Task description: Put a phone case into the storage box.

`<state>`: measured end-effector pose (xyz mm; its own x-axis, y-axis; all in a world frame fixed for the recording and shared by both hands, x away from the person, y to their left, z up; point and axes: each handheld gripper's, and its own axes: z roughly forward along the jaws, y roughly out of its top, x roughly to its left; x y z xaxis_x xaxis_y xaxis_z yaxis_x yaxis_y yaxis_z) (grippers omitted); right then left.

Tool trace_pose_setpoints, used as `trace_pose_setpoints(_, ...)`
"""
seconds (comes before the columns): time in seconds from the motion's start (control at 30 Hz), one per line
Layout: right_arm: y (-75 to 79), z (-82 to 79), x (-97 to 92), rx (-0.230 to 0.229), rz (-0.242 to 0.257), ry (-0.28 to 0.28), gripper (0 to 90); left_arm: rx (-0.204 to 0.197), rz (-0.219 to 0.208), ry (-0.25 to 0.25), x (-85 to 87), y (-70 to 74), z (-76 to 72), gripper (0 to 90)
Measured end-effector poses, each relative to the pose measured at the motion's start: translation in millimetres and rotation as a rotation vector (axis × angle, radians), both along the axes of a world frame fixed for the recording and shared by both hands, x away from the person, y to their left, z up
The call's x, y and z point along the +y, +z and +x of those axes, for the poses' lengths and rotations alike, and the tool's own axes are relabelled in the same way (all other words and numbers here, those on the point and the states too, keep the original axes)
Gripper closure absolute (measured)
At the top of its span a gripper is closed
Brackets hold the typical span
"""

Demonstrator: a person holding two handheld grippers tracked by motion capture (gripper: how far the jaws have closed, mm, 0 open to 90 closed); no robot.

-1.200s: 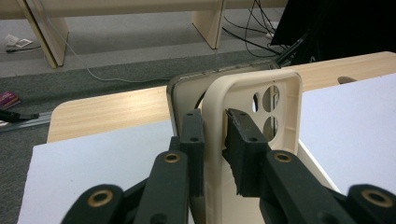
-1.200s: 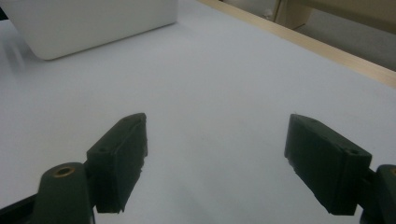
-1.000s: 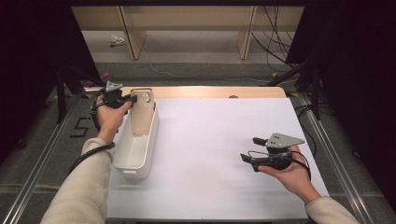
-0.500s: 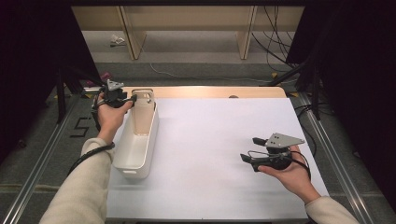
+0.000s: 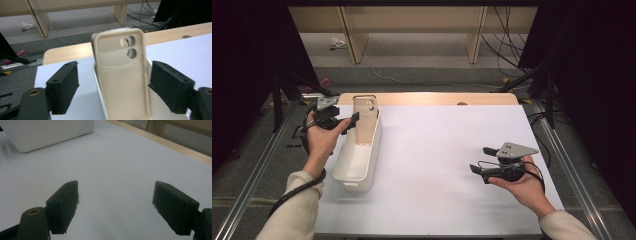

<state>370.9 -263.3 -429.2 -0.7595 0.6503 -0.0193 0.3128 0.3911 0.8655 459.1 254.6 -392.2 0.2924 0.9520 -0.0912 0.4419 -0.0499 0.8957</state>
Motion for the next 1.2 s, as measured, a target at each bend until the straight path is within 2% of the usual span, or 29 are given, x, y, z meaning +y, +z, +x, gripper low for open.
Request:
trace_pose_setpoints(0.1,0.0,0.0,0.1,0.002,0.002,-0.003,21.8,-0.011,-0.023,-0.012,2.1,-0.3,-16.4,15.4)
trace_pose_setpoints(0.33,0.0,-0.1,0.9,0.004,0.0,-0.003,21.8,-0.024,-0.021,-0.055,-0.2,-2.1,-46.6,12.8)
trace_pose_setpoints(0.57,0.1,0.1,0.5,0.004,0.006,-0.003,21.7,-0.028,-0.011,-0.099,-10.9,-3.5,-64.2,10.1)
trace_pose_setpoints(0.67,0.0,0.3,-0.3,0.007,0.006,-0.004,21.7,-0.058,-0.019,-0.11,-17.1,-4.0,-73.3,9.8)
trace_pose_setpoints(1.03,0.5,-0.1,0.3,0.002,0.011,0.0,21.7,-0.092,-0.015,-0.201,-40.3,-7.0,-103.1,8.4)
trace_pose_setpoints(1.2,0.5,-0.1,0.2,0.003,0.013,0.001,21.7,-0.083,-0.007,-0.23,-47.5,-13.0,-114.5,8.7)
